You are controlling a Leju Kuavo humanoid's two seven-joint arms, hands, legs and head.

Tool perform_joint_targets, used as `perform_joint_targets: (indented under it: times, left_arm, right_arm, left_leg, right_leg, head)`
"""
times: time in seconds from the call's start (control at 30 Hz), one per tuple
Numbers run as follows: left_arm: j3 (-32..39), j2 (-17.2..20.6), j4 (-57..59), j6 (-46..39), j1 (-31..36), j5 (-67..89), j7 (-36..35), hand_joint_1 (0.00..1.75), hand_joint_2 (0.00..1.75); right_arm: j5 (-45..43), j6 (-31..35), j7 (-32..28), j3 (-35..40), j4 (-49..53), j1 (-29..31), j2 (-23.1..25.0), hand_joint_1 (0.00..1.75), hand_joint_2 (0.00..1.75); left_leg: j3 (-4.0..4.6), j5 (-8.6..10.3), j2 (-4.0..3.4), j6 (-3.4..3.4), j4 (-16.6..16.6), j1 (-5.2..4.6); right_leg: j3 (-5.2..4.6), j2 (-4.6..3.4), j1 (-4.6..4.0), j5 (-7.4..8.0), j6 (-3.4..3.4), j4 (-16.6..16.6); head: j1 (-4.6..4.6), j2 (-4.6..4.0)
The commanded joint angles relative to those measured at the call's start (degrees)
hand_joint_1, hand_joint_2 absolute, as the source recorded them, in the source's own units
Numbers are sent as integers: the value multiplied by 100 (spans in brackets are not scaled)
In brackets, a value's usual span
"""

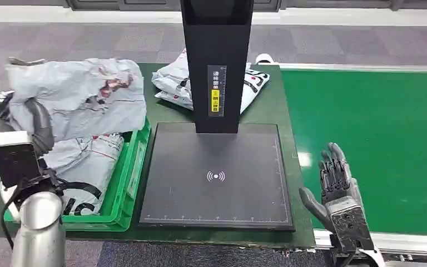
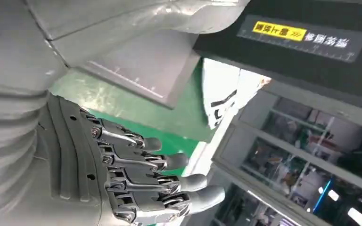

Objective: Moved the parcel from conveyor to table for the left to box.

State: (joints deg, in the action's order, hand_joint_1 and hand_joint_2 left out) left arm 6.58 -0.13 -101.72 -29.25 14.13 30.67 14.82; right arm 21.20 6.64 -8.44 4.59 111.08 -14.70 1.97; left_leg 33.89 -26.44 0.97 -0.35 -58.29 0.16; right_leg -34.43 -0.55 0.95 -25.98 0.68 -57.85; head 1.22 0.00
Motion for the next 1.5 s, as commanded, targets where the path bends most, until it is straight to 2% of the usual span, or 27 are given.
perform_joint_targets:
  times: [0.03, 0.23, 0.27, 0.37, 0.53, 0.67, 0.8, 0.87, 0.9, 1.07, 1.5]
  left_arm:
    - [1014, -112, -211, -661, -266, 1236, -238, 175, 175]
    - [1043, -250, -312, -784, -694, 3052, -1178, 175, 175]
    - [1150, -265, -268, -598, -778, 3490, -1575, 175, 175]
    - [1121, -204, -222, -516, -858, 3480, -1667, 175, 175]
    - [1109, -188, -198, -523, -832, 3476, -1671, 175, 175]
    - [813, -85, 8, 574, -942, 3392, -2007, 175, 175]
    - [99, 134, 372, 2417, -1051, 2223, -1509, 175, 175]
    - [-227, 325, 499, 3444, -1214, 1452, -1033, 175, 175]
    - [-267, 400, 531, 3636, -1302, 1385, -961, 175, 175]
    - [-194, 424, 525, 3640, -1359, 1351, -874, 175, 175]
    - [-179, 425, 492, 3673, -1339, 1347, -866, 175, 175]
  right_arm:
    - [22, -42, 22, -405, -53, -139, 183, 0, 175]
    - [63, -116, 144, -331, -80, -16, 201, 0, 175]
    - [76, -147, 195, -327, -103, 43, 207, 0, 175]
    - [85, -154, 222, -347, -106, 69, 209, 0, 175]
    - [85, -154, 223, -359, -96, 49, 207, 0, 175]
    - [133, -213, 236, -473, -14, -12, 274, 0, 175]
    - [206, -387, 231, -667, 17, 15, 359, 0, 175]
    - [210, -520, 200, -726, -50, 103, 355, 0, 175]
    - [214, -564, 193, -750, -90, 162, 367, 0, 175]
    - [220, -580, 196, -753, -112, 201, 384, 0, 175]
    - [220, -582, 196, -753, -100, 183, 391, 0, 175]
  left_leg:
    - [-18, -3, -16, -2, 10, 3]
    - [-41, -6, -26, -5, 28, 5]
    - [-28, -6, -24, -4, 19, 3]
    - [-34, -8, -38, -6, 21, 3]
    - [-23, -5, -16, -7, 14, 6]
    - [-20, -5, -12, -6, 13, 2]
    - [-31, 0, 0, -7, 23, 6]
    - [-25, 1, 10, -6, 19, 3]
    - [-17, -2, 2, -5, 10, 1]
    - [-36, -7, -29, -8, 24, 3]
    - [-21, -7, -22, -5, 12, 5]
  right_leg:
    - [16, -6, -5, 0, -6, 11]
    - [37, -11, -10, 0, -12, 32]
    - [24, -13, -7, -1, -9, 21]
    - [26, -25, -6, 1, -10, 23]
    - [22, -1, -9, -4, -13, 15]
    - [18, -1, -5, -5, -11, 11]
    - [33, 17, -10, -5, -13, 24]
    - [27, 22, -6, -7, -11, 19]
    - [15, 10, -3, -7, -9, 9]
    - [29, -14, -5, -3, -13, 22]
    - [15, -14, -9, -6, -12, 12]
  head:
    - [-2, 0]
    - [-2, -2]
    - [-2, -2]
    - [-2, 0]
    - [-2, -2]
    - [-2, 0]
    - [-2, -2]
    - [0, 0]
    - [0, 0]
    - [-2, 0]
    - [-2, 0]
